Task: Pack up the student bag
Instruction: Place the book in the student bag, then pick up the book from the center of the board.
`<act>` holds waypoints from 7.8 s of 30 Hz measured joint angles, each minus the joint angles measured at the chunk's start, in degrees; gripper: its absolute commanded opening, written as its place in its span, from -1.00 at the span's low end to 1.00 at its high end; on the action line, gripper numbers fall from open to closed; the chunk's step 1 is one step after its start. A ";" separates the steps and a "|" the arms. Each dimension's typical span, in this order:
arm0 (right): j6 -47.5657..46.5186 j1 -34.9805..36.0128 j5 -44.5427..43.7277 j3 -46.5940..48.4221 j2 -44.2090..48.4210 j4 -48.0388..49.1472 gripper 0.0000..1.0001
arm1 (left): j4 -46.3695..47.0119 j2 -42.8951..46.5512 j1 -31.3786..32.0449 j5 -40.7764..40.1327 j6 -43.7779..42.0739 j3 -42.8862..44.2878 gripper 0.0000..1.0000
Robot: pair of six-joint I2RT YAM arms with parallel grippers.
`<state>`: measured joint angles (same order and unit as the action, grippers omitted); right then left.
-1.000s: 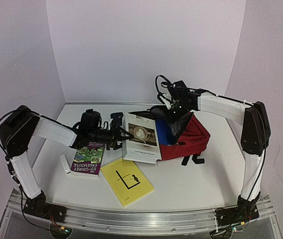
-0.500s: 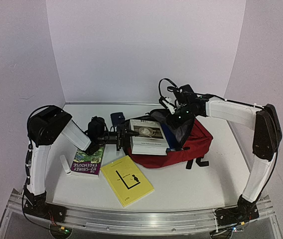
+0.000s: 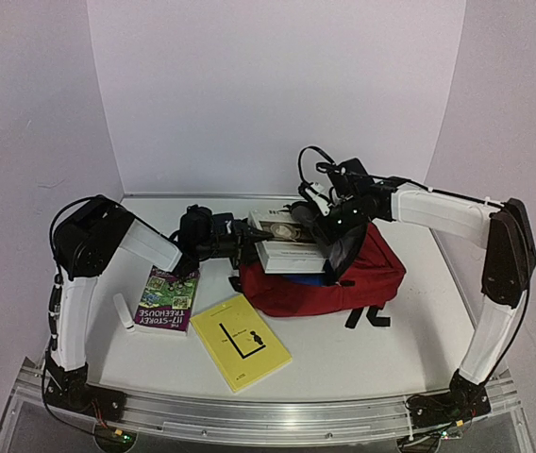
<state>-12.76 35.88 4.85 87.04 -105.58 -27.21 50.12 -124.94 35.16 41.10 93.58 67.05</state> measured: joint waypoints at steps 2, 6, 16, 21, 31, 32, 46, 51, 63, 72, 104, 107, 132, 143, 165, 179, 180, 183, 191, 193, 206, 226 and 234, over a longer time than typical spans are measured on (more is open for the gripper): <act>0.17 0.00 -0.47 1.90 -0.34 -0.52 -1.00 | -4.08 -0.16 1.27 -1.14 -2.29 2.26 -0.99; 0.38 0.00 -1.58 6.84 -1.53 -1.25 -1.00 | -8.64 -1.33 4.18 -2.69 -5.48 5.85 -0.99; 4.14 0.15 2.16 10.77 -4.28 -1.61 -1.00 | -8.73 -5.81 7.27 -4.37 -6.91 9.53 -0.97; 7.32 0.88 5.40 10.68 -4.37 -1.72 -1.00 | -10.14 -7.94 7.31 -5.95 -7.51 14.09 -0.93; 10.47 1.55 6.13 10.67 -4.37 -1.70 -1.00 | -14.56 -10.76 8.25 -8.56 -10.22 19.79 -0.07; 10.47 1.55 5.87 10.64 -4.37 -1.70 -1.00 | -15.24 -10.13 8.31 -9.18 -11.10 19.13 0.01; 11.30 -2.23 6.98 7.66 -3.97 -0.49 -1.00 | -40.64 2.26 8.43 -17.82 -25.19 11.75 0.59; 11.39 -2.47 8.33 7.44 -3.55 -0.39 -1.00 | -43.00 2.67 8.52 -17.86 -26.42 11.68 0.64; 11.52 -2.47 11.20 6.62 -3.54 -0.25 -1.00 | -47.94 8.25 10.50 -22.11 -30.10 9.10 0.55; 11.54 -2.49 11.79 6.56 -3.54 -0.25 -1.00 | -50.23 11.16 10.64 -24.87 -31.48 8.21 0.20; 15.81 -2.34 16.77 6.59 -3.61 -0.39 -1.00 | -37.90 -14.97 10.92 -14.27 -31.66 34.48 -0.32; 16.00 -2.34 16.88 6.59 -3.71 -0.35 -1.00 | -39.22 -19.34 10.92 -13.12 -33.03 41.25 -0.28; 16.05 -9.81 23.23 4.82 -3.70 0.38 -1.00 | -42.10 -7.48 8.93 -18.80 -41.15 27.72 -0.21; 15.90 -6.89 26.11 4.81 -3.15 -0.11 -1.00 | -35.29 -14.95 8.74 -17.51 -40.91 31.26 -0.36; 16.12 -7.98 25.57 2.38 -2.67 -0.26 -1.00 | -37.48 -7.29 9.06 -19.35 -43.40 23.56 0.53; 15.96 -10.08 17.92 -3.23 -2.97 0.60 0.44 | -64.50 32.76 7.95 -33.94 -47.57 -1.70 0.99; 15.98 -10.08 17.42 -3.23 -2.97 0.57 0.55 | -66.38 35.50 7.34 -34.71 -47.35 -4.18 0.99; 15.50 -10.12 15.84 -3.19 -2.91 0.27 0.83 | -72.00 42.63 4.62 -36.18 -47.02 -11.06 0.99; 12.65 -9.25 14.01 1.54 -1.16 -1.57 0.97 | -84.00 57.40 -6.52 -36.57 -47.52 -21.36 0.99; 12.57 -7.79 14.06 3.85 -0.51 -1.55 0.97 | -85.17 58.29 -9.74 -35.69 -48.52 -22.10 0.99; 14.58 10.50 21.31 14.60 -6.18 -0.70 0.90 | -82.76 51.26 -21.87 -28.13 -55.45 -25.04 0.89; 22.19 20.76 26.75 33.32 -37.22 1.59 0.70 | -70.90 41.85 -22.33 -22.41 -55.74 -28.09 0.14; 23.78 20.63 28.64 37.09 -42.11 2.39 0.45 | -67.82 42.64 -22.48 -19.94 -55.61 -28.94 -0.29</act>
<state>11.03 56.51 33.49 124.13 -147.69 -24.82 -17.70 -82.31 12.69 21.16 37.98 38.11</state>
